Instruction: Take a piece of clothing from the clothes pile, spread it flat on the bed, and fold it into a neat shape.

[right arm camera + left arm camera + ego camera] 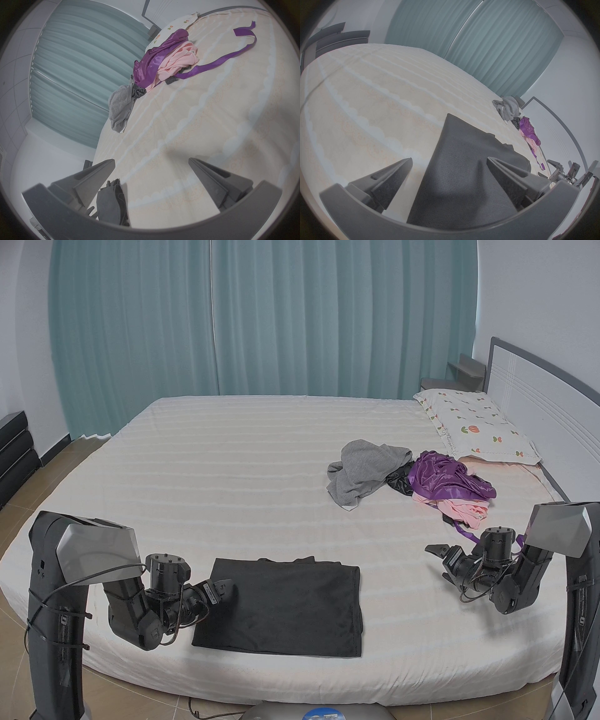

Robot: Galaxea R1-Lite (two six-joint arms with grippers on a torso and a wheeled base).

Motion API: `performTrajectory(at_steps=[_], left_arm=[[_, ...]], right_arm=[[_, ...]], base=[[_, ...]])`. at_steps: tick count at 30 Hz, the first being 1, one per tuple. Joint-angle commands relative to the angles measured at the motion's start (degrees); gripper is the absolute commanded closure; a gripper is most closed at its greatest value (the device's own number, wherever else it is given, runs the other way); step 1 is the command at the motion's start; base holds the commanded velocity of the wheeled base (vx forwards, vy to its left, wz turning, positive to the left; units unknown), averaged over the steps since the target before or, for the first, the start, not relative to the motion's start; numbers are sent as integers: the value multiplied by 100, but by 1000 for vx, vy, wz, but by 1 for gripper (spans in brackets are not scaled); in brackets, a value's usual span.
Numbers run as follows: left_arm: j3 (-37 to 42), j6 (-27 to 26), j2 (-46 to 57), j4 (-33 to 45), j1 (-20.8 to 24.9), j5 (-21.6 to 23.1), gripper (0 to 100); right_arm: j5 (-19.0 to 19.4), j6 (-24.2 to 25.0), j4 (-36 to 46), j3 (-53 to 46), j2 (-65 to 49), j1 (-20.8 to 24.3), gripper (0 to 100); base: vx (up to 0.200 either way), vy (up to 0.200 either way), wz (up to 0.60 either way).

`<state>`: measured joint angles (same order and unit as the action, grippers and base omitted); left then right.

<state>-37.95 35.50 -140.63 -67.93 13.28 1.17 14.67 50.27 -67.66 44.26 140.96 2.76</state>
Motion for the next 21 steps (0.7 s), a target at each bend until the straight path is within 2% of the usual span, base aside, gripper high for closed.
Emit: performTrajectory(at_steps=[1, 8, 9, 21], left_arm=[[-20, 36, -61, -1, 26, 6, 0], [-20, 106, -35, -1, 79, -3, 0], [-20, 106, -35, -1, 79, -3, 100], [16, 106, -26, -10, 131, -56, 100]], right_arm=[[1, -9, -2, 3, 19, 6, 0], [1, -35, -2, 3, 19, 6, 0], [1, -35, -2, 3, 19, 6, 0], [1, -35, -2, -6, 19, 6, 0]], base=[[0, 0, 0], [0, 0, 0], [0, 0, 0], [0, 0, 0]])
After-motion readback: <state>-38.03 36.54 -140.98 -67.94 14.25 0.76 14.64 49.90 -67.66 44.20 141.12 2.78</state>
